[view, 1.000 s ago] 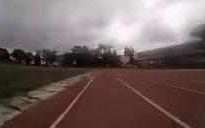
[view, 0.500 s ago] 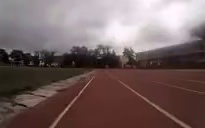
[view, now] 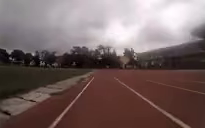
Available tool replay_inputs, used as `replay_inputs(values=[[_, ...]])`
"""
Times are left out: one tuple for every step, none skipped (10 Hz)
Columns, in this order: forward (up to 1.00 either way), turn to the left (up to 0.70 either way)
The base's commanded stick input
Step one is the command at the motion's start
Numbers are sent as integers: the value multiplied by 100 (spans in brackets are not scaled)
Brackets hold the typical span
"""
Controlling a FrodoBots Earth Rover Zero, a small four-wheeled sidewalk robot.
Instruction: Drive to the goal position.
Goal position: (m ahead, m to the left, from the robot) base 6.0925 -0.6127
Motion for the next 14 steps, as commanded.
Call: replay_inputs(values=[[70, 0], [70, 0], [70, 7], [70, -6], [70, -19], [70, -32], [70, -35], [70, -35], [70, -35], [70, 12], [70, 15], [70, 14], [70, 8], [70, 2]])
